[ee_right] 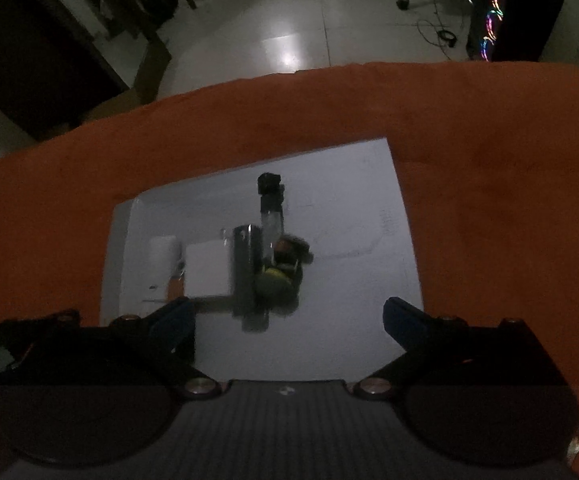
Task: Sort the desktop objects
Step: 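Grasp the orange bottle with the left tool while the right tool grasps the penguin figurine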
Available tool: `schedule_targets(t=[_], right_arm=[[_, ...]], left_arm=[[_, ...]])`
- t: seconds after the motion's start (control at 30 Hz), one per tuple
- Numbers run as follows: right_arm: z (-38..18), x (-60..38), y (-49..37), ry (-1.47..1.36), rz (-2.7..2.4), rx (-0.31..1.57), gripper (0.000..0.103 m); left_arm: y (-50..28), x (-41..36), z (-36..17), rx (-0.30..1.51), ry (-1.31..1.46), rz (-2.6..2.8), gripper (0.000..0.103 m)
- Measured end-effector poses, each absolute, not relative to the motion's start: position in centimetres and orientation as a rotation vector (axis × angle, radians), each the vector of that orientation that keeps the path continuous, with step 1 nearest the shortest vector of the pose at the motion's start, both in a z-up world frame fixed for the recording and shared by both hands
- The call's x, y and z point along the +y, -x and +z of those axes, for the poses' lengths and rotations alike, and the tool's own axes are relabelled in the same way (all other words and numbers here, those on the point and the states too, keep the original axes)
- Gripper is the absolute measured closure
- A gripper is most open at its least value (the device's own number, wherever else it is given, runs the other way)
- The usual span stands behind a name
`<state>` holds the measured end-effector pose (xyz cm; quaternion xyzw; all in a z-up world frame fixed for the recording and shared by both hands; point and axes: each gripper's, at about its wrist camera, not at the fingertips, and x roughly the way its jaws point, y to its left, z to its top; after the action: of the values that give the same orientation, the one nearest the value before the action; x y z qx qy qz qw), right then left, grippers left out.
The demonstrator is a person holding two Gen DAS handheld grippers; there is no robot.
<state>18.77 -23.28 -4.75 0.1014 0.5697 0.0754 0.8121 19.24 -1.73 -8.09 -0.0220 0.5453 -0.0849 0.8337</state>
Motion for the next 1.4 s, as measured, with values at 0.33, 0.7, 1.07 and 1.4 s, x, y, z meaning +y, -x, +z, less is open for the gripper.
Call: schedule_targets(t=[0.33,0.7,1.07,1.4], right_arm=[[-7.9,-23.7,-22.0,-0.251,0.123,1.234,0.005],[-11.4,-21.9,-24.4,-0.283,0.131,1.292,0.030],[-13.3,-21.4,-24.6,-0.255,0.123,1.334,0.054],[-13.6,-20.7,-24.2,-0.212,0.102,1.323,0.059]], left_arm=[[-21.3,-2.3,-10.9,1.180,0.064,-0.185,0.005],[-22.4,-2.2,-14.2,1.244,0.075,-0.178,0.052],[-22.4,-2.7,-15.3,1.286,0.031,-0.105,0.079],[-22.9,-2.7,-15.9,1.330,0.053,-0.074,0.081]])
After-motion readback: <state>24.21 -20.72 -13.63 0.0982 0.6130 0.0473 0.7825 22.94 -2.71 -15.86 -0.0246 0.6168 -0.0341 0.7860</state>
